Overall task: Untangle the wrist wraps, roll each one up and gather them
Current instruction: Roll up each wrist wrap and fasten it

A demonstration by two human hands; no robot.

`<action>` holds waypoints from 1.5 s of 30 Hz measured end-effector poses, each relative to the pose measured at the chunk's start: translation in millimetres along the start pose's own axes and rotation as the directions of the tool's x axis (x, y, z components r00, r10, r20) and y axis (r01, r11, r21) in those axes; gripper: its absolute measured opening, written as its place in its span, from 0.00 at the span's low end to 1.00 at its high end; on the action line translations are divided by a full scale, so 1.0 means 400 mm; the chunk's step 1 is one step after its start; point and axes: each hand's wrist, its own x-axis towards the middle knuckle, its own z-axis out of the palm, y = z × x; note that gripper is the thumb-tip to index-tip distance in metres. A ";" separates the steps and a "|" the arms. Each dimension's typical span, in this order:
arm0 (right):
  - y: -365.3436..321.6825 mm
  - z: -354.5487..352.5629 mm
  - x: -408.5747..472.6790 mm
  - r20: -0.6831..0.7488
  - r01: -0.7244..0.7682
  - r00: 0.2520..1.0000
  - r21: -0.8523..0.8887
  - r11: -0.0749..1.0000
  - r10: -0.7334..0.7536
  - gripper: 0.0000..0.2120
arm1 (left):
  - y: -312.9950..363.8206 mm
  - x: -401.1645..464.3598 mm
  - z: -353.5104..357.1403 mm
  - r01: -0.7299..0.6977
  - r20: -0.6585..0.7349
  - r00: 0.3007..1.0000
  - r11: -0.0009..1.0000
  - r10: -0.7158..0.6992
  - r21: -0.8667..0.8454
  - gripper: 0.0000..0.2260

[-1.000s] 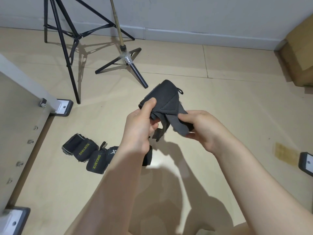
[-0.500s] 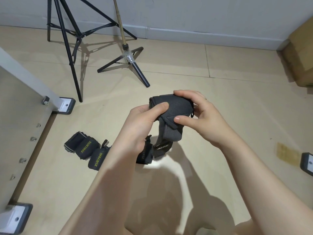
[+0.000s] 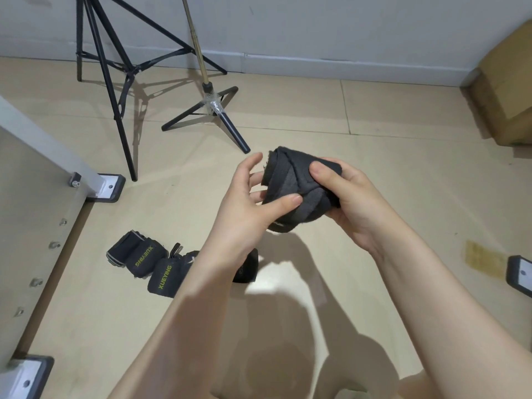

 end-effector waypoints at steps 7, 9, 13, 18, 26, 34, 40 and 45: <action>-0.009 -0.009 -0.015 0.024 -0.100 0.995 -0.042 0.994 0.101 0.20 | 0.007 -0.003 0.016 -0.064 0.053 0.997 0.998 0.064 -0.006 0.23; -0.001 -0.005 -0.021 -0.031 -0.050 0.998 -0.066 0.997 0.048 0.21 | 0.007 -0.001 0.020 -0.046 0.022 0.999 0.999 0.045 0.007 0.18; 0.005 0.005 -0.034 -0.069 0.083 0.993 -0.200 0.976 -0.099 0.22 | 0.008 0.000 0.032 0.025 -0.047 0.998 0.998 -0.028 -0.050 0.14; -0.003 -0.005 -0.031 -0.112 0.002 0.994 -0.108 0.994 -0.014 0.16 | 0.006 -0.009 0.037 0.100 -0.039 0.994 0.992 -0.103 -0.078 0.19; -0.006 -0.005 -0.033 -0.124 -0.140 0.984 -0.066 0.988 0.131 0.19 | 0.002 -0.006 0.027 0.013 0.012 1.000 0.992 -0.014 0.123 0.21; -0.027 -0.035 -0.039 0.077 -0.231 0.971 0.078 0.970 0.225 0.13 | 0.010 -0.016 0.027 -0.006 0.064 0.998 0.999 0.003 0.039 0.26; -0.015 -0.047 -0.041 -0.015 -0.061 0.998 -0.223 0.973 0.059 0.12 | 0.007 -0.011 0.037 0.033 -0.047 0.998 0.994 -0.028 0.107 0.22; 0.002 -0.021 -0.046 0.005 0.163 0.985 -0.341 0.926 -0.172 0.16 | 0.011 -0.010 0.055 0.186 -0.192 0.963 0.982 -0.188 -0.026 0.17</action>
